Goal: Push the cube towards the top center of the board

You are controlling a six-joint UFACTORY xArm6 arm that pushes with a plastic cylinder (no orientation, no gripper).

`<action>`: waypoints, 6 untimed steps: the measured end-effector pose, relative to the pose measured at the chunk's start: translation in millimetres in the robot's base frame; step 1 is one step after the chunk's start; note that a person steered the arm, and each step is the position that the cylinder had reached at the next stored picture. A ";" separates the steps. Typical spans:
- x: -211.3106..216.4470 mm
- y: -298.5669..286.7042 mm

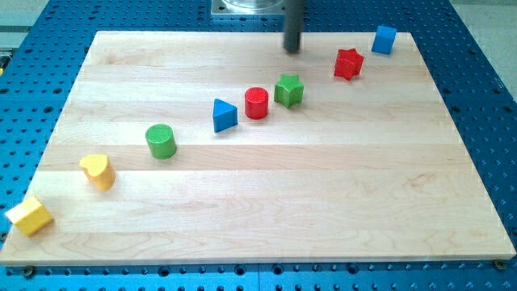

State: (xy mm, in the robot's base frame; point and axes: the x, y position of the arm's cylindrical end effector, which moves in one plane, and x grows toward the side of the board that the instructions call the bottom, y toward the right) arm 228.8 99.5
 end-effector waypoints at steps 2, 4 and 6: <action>37.5 125.8; -7.6 190.6; 19.7 17.4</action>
